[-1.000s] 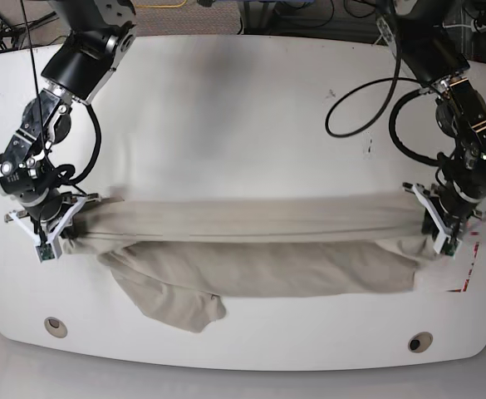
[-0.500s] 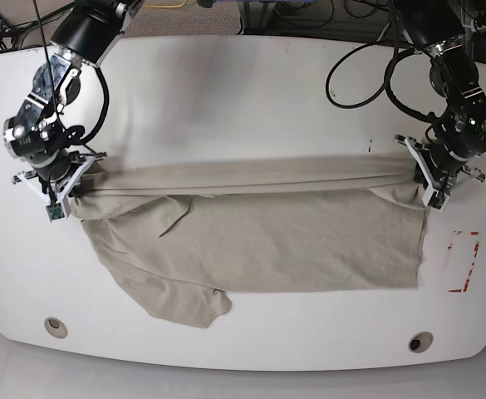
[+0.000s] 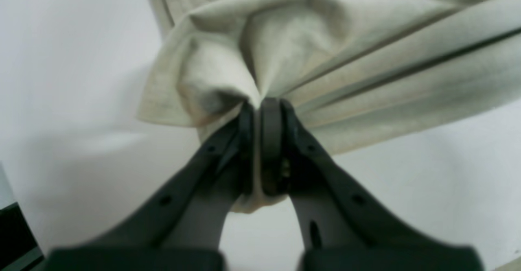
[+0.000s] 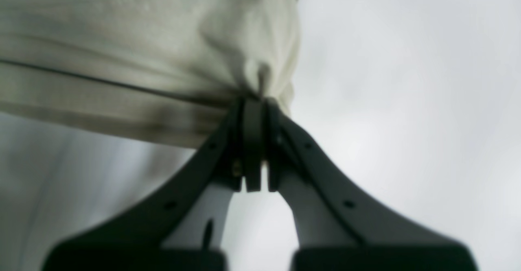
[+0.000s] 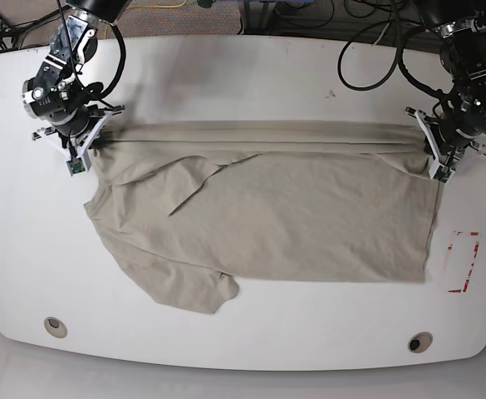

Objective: Fold the T-shirt properly
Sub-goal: 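Drag the hem with both grippers back toward the robot, laying the shirt flat, then open both grippers and release the T-shirt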

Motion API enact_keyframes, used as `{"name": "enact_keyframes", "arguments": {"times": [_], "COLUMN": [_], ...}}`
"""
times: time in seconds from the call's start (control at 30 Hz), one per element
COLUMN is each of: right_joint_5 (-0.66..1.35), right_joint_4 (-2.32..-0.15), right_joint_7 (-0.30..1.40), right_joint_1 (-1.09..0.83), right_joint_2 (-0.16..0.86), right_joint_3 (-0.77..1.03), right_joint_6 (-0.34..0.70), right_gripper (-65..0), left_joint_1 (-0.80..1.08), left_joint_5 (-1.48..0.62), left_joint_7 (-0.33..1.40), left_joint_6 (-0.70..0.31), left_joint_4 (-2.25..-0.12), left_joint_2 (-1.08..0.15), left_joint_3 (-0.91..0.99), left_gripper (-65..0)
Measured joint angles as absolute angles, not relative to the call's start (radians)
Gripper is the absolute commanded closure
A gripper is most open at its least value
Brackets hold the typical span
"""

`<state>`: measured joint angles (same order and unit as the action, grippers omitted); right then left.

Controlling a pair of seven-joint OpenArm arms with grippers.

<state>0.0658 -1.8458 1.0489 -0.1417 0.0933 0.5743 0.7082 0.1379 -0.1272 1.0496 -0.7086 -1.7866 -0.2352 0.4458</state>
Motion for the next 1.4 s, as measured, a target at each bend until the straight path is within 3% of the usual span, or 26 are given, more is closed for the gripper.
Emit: {"name": "enact_keyframes", "arguments": {"times": [0.1, 0.3, 0.53, 0.7, 0.73, 0.8, 0.9, 0.97, 1.4], "right_joint_5": [0.068, 0.064, 0.064, 0.059, 0.058, 0.059, 0.049, 0.049, 0.186], "right_joint_4": [-1.846, -1.846, -1.846, -1.846, -1.847, -1.863, -1.905, -1.934, -2.005], "right_joint_7": [1.048, 1.047, 1.044, 1.044, 1.043, 1.045, 1.049, 1.053, 1.053], "right_joint_1": [-0.165, -0.203, -0.252, -0.278, -0.284, -0.3, -0.325, -0.341, -0.378], "right_joint_2": [0.092, 0.095, 0.098, 0.1, 0.1, 0.1, 0.101, 0.103, 0.087], "right_joint_3": [0.57, 0.57, 0.568, 0.569, 0.569, 0.568, 0.569, 0.57, 0.665], "right_joint_6": [0.708, 0.708, 0.708, 0.708, 0.708, 0.707, 0.704, 0.704, 0.703], "right_gripper": [0.0, 0.0, -2.7, -22.7, -31.1, -40.7, -53.9, -58.2, -52.0], "left_joint_1": [0.146, 0.174, 0.207, 0.224, 0.225, 0.233, 0.259, 0.276, 0.319], "left_joint_5": [-0.127, -0.123, -0.129, -0.118, -0.113, -0.109, -0.121, -0.12, -0.094], "left_joint_7": [1.045, 1.047, 1.046, 1.047, 1.05, 1.051, 1.046, 1.05, 1.067], "left_joint_6": [-0.708, -0.708, -0.709, -0.708, -0.708, -0.707, -0.705, -0.705, -0.7], "left_joint_4": [-1.787, -1.787, -1.787, -1.787, -1.787, -1.787, -1.787, -1.787, -1.944], "left_joint_2": [-0.24, -0.264, -0.294, -0.314, -0.315, -0.321, -0.345, -0.361, -0.389], "left_joint_3": [0.446, 0.442, 0.444, 0.445, 0.445, 0.445, 0.444, 0.444, 0.523], "left_gripper": [-1.7, -13.3, -22.2, -36.0, -40.0, -44.0, -46.7, -46.5, -46.5]}}
